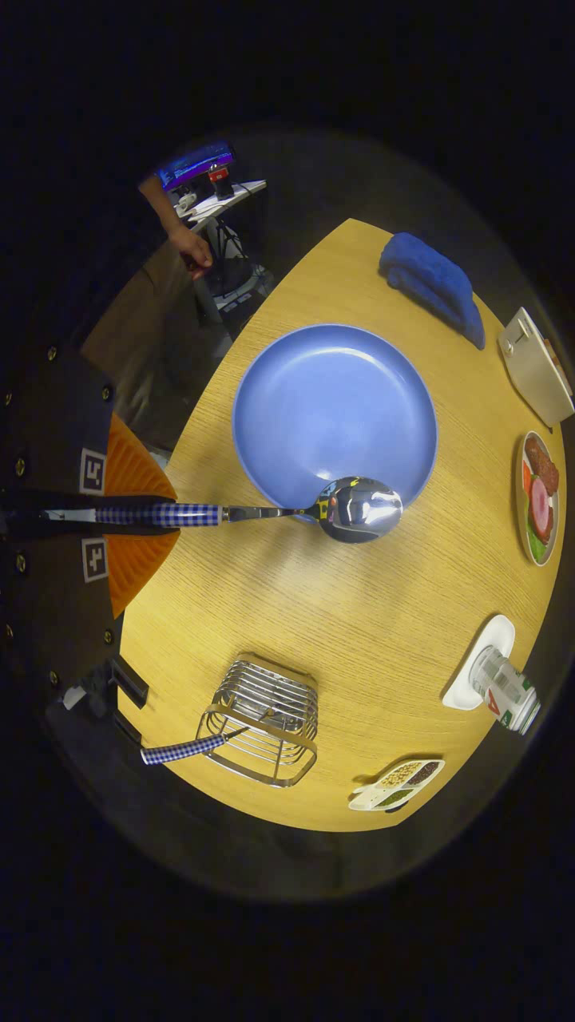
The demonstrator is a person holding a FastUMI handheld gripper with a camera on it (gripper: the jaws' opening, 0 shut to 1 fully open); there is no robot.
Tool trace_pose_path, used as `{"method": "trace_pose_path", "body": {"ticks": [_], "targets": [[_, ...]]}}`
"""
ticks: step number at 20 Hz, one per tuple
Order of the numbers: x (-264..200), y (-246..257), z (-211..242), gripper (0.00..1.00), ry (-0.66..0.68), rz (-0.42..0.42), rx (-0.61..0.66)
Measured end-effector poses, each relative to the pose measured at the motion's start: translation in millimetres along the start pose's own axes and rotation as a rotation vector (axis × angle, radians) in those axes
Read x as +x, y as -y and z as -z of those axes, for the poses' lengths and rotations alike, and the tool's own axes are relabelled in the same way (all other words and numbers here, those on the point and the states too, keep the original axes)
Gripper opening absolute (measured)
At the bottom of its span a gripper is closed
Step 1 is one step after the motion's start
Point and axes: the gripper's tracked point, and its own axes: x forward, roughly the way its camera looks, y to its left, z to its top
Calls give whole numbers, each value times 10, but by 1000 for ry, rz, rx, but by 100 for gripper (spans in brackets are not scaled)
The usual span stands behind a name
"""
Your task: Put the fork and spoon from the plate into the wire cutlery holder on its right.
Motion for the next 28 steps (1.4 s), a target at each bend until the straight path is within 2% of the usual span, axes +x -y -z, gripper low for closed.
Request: {"method": "trace_pose_path", "body": {"ticks": [13,28], "targets": [[-507,689,344,5,-18,27,76],[-491,1290,558,5,-114,-7,255]]}}
